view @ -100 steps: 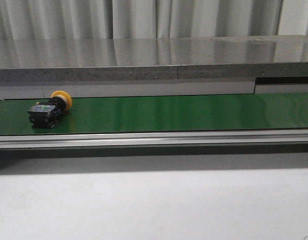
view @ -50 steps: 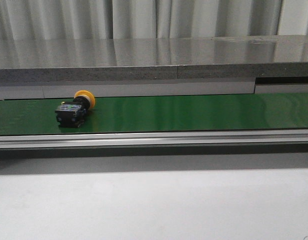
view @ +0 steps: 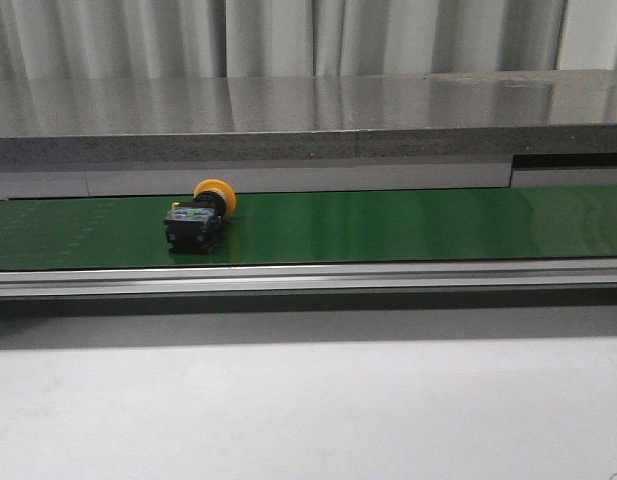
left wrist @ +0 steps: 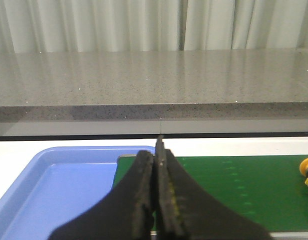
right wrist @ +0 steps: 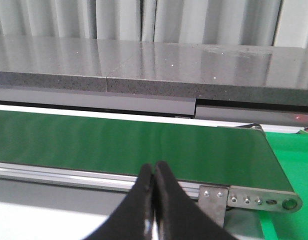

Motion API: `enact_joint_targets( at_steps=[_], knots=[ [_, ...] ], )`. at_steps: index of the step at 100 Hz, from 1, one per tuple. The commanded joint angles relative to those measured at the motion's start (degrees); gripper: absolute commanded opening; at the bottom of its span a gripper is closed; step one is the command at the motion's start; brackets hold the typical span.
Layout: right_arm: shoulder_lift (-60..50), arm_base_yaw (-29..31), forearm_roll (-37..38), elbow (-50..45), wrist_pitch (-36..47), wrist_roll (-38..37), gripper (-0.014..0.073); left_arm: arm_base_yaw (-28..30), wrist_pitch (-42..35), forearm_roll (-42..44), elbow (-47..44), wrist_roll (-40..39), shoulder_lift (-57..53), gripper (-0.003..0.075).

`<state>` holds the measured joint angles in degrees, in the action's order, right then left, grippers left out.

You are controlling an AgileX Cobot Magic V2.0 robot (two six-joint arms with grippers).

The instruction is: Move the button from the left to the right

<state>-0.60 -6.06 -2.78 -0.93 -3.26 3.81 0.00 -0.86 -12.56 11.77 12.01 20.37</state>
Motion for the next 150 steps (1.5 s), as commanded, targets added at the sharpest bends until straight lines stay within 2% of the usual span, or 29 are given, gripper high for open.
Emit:
enact_joint_targets(
  at_steps=[1,24,62,93,105,122,131,138,150],
  knots=[
    [0.0,-0.1,-0.2,4.2,3.6,0.1,-0.0068,-0.3,-4.8,-0.6,1.6,-0.2,0.2,-0.0020],
    [10.4,-0.1,-2.7,17.0,-6.9,0.1,-0.0068,-0.3,-4.8,-0.6,1.6,-0.2,0.2,-0.0021],
    [39.6,-0.1,-3.0,40.9,-32.4,0.1,-0.0068,-0.3,-4.8,-0.6,1.6,-0.2,0.2,-0.0021],
    [51.2,-0.1,-3.9,44.8,-33.4,0.1,-0.0055,-0.3,-4.8,-0.6,1.6,-0.2,0.2,-0.0020],
    [52.0,-0.1,-5.6,44.8,-33.3,0.1,0.0073,-0.3,-4.8,-0.6,1.6,-0.2,0.2,-0.0021],
    [51.9,-0.1,-7.3,44.8,-32.9,0.1,0.0394,-0.3,-4.8,-0.6,1.6,-0.2,0.2,-0.0021],
    [51.9,-0.1,-8.4,44.8,-31.7,0.1,0.0520,-0.3,-4.8,-0.6,1.6,-0.2,0.2,-0.0021],
    [51.9,-0.1,-10.8,44.8,-31.6,0.1,0.0564,-0.3,-4.8,-0.6,1.6,-0.2,0.2,-0.0021],
    [52.2,-0.1,-13.9,44.8,-31.5,0.1,0.0562,-0.3,-4.8,-0.6,1.6,-0.2,0.2,-0.0021]
  ],
)
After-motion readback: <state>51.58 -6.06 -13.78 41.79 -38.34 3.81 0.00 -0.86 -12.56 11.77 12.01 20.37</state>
